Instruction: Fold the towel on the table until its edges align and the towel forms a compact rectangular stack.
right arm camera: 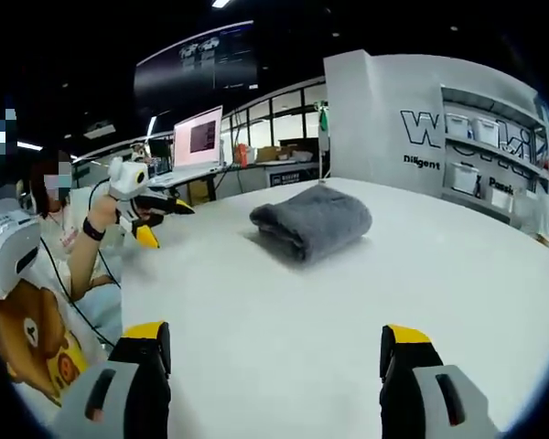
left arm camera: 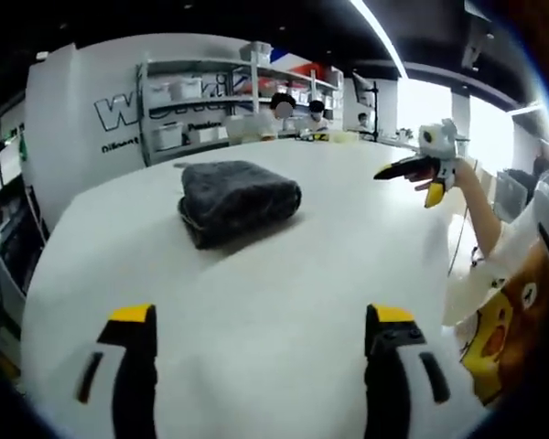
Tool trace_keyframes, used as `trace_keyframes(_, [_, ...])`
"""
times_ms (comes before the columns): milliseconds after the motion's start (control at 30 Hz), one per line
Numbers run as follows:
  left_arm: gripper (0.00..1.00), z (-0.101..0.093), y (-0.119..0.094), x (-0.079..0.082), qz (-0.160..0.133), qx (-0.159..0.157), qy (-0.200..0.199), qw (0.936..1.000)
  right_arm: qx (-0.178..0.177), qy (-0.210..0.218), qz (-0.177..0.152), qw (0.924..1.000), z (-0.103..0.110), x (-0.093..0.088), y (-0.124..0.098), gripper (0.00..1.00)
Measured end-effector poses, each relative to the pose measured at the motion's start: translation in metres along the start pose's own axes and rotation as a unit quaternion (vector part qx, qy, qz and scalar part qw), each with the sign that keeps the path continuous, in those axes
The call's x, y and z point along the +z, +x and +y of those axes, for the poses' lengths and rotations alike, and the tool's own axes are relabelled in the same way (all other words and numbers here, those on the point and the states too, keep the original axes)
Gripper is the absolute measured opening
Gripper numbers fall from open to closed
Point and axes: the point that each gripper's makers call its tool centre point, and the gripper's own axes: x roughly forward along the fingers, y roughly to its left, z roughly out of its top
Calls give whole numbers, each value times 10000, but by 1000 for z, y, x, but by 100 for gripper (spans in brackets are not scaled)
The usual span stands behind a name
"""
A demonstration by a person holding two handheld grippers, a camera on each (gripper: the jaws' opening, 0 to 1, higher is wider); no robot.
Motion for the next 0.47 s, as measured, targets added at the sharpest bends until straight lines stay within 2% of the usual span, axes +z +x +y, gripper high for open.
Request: trace_keyframes(467, [99, 0, -1, -1, -85, -23, -48, 10000, 20, 79, -15, 10000, -1, -2, 6, 99])
